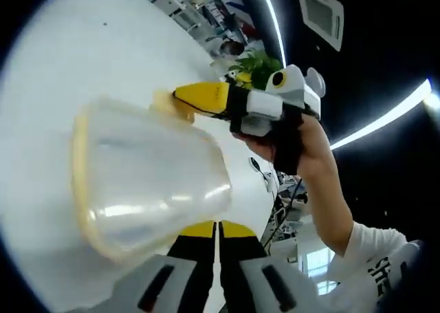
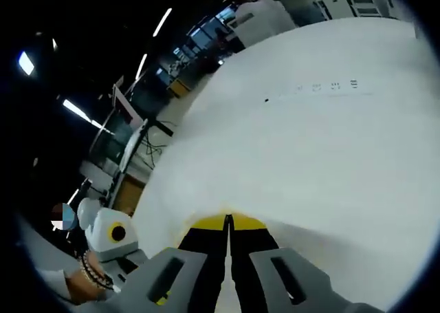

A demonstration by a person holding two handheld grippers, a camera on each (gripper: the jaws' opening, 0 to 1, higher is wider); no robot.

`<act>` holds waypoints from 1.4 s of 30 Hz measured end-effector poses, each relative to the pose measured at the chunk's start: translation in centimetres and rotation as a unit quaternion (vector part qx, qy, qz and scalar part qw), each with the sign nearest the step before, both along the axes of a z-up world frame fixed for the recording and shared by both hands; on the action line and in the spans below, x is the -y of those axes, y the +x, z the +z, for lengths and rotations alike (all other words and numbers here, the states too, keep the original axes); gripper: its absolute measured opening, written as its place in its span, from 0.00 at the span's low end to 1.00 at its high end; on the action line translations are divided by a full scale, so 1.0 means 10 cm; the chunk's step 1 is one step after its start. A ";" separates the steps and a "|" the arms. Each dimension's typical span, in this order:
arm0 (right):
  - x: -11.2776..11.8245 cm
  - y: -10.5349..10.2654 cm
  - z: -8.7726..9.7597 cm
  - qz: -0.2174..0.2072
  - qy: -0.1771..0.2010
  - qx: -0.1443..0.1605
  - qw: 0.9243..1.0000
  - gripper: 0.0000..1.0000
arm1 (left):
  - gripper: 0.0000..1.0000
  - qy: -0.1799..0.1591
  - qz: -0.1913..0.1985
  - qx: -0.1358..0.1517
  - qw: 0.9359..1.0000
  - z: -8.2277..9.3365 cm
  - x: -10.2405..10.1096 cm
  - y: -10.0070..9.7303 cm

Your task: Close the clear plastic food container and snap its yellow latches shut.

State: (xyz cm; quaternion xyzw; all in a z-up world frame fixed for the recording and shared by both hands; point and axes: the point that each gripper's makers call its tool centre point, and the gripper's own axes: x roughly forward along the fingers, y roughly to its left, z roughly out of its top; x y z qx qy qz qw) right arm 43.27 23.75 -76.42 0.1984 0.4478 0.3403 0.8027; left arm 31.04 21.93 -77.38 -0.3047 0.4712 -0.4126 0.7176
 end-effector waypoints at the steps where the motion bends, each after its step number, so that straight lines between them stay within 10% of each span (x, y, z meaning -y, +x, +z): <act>1: 0.01 0.01 -0.03 0.000 -0.004 -0.002 1.000 0.00 | 0.00 0.000 0.001 0.000 1.000 0.00 0.00 0.00; 12: 0.09 0.02 -0.17 -0.018 -0.017 -0.020 1.000 0.00 | 0.00 -0.003 0.003 0.003 1.000 0.01 0.01 -0.01; 18: 0.05 0.00 0.09 0.071 -0.047 0.041 0.996 0.00 | 0.07 0.080 -0.033 0.132 0.987 0.17 -0.12 0.16; 23: 0.06 0.00 0.28 0.185 -0.151 0.130 0.962 0.06 | 0.15 0.137 -0.098 0.271 0.948 0.36 -0.05 0.18; 26: 0.06 -0.08 0.23 0.283 -0.212 0.148 0.924 0.10 | 0.20 0.183 -0.164 0.361 0.900 0.38 0.01 0.16; 28: 0.08 -0.20 0.15 0.342 -0.256 0.148 0.892 0.13 | 0.28 0.197 -0.237 0.370 0.876 0.26 0.03 0.01; 33: 0.14 -0.37 -0.10 0.428 -0.316 0.106 0.840 0.25 | 0.34 0.221 -0.272 0.397 0.848 0.19 0.05 0.02; 36: 0.12 -0.33 -0.12 0.449 -0.323 0.103 0.826 0.24 | 0.33 0.227 -0.292 0.427 0.825 0.19 0.07 0.03; 39: 0.06 -0.38 -0.10 0.454 -0.303 0.088 0.833 0.28 | 0.30 0.262 -0.321 0.470 0.779 0.15 0.03 0.06; 40: 0.06 -0.41 -0.10 0.462 -0.303 0.080 0.830 0.31 | 0.30 0.267 -0.326 0.474 0.773 0.14 0.03 0.06; 42: 0.09 -0.46 -0.15 0.498 -0.316 0.071 0.805 0.38 | 0.31 0.285 -0.341 0.481 0.756 0.08 0.00 0.07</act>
